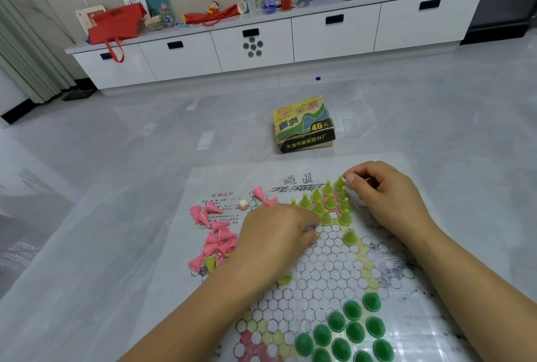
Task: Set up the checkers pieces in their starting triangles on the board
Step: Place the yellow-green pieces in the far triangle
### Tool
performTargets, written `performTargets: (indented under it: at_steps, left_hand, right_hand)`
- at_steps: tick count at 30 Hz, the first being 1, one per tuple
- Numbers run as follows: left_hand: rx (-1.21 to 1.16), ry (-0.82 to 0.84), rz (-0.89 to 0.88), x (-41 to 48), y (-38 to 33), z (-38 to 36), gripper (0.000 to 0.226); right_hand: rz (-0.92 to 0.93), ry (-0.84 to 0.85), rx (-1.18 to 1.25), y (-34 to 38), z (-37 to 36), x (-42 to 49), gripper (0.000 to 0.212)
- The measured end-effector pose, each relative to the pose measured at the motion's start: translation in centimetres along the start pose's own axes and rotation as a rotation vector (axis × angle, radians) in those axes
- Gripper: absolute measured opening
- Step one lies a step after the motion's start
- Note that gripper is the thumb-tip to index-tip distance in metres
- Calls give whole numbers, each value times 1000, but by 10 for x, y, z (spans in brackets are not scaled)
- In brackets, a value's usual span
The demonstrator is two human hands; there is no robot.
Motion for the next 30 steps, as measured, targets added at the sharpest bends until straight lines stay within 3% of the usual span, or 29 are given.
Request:
performTargets:
  at_steps: [13,23,30]
  left_hand:
    - [13,16,-43,0,-7,-8,21]
    - [12,-95,-113,-3,-15,-4,18]
    - [-8,-46,-91,0,-12,-8,21]
  right_hand:
    - [-2,-1,-8,2,0,0,11]
    - [3,-2,-5,3,1,-1,11]
    - [5,-3,-3,2,0,0,11]
Point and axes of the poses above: each hand's wrist, its own x-axis towards the middle knuckle, its own z-axis out of the back of the hand, y = z × x, the point moved 10 cm from there along x, towards the middle knuckle, and after that the axes turned 10 degrees about y, right-handed, at the moved point
